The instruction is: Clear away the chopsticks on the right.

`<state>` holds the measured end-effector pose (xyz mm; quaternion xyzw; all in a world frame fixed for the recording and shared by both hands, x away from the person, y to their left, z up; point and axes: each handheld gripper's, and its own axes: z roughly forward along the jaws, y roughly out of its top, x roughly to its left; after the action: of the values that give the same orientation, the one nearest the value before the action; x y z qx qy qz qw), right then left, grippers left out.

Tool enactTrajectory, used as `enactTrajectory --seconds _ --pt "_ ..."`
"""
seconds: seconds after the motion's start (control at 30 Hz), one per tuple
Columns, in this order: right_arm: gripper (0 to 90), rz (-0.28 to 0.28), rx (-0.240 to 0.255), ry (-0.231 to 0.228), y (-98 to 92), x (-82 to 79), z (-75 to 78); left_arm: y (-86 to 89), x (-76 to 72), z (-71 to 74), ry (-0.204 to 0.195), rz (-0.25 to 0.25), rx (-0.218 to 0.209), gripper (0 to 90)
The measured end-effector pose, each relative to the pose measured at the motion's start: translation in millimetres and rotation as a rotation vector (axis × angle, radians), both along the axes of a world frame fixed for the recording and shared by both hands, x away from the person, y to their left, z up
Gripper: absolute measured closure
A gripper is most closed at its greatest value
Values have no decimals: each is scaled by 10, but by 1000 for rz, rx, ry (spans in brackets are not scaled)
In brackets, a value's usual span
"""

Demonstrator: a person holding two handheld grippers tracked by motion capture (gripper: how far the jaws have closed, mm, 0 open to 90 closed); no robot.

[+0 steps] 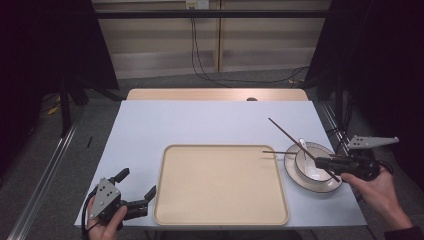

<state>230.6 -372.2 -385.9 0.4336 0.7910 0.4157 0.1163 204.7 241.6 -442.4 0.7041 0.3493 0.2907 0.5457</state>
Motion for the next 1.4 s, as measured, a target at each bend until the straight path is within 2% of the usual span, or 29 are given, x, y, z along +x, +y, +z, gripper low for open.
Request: enactTrajectory --seconds 0.07,0.17,0.23,0.27,0.33,0.43,0.77,0.87,0.93,1.07,1.13,1.17,1.27,1.37,1.4 --pt "847 -1 10 -12 82 -94 -5 3 1 4 -5 1 9 15" --pt "847 1 44 -2 190 -211 -28 -2 3 4 -7 3 6 15" --pt "847 8 68 33 267 -266 -69 -1 -2 11 -16 10 19 14" --pt "848 -13 74 43 312 -292 -95 -5 -3 12 -18 9 13 14" --pt "847 -18 100 65 379 -333 -140 -1 -1 12 -19 13 12 14" --pt "847 -45 136 90 491 -355 -225 16 8 9 -16 14 -2 14" --pt "847 -77 197 181 862 -327 -429 9 8 8 -17 12 -13 14" --pt "847 -77 193 221 966 -311 -500 10 11 6 -14 14 -20 15" --pt "847 -75 172 235 1027 -289 -569 8 9 5 -14 11 -13 14" --pt "847 -86 142 252 1113 -260 -657 -7 10 1 -10 7 -18 14" --pt "847 -85 125 260 1134 -242 -687 0 10 3 -11 4 -7 15" --pt "847 -89 114 258 1147 -232 -709 -10 12 0 -11 8 -20 14" --pt "847 -94 70 267 1197 -206 -781 -2 16 -1 -7 4 -7 14" --pt "847 -98 46 293 1230 -177 -824 15 22 0 -12 14 4 15" --pt "846 -94 45 295 1237 -169 -837 9 19 -2 -4 13 -4 15"
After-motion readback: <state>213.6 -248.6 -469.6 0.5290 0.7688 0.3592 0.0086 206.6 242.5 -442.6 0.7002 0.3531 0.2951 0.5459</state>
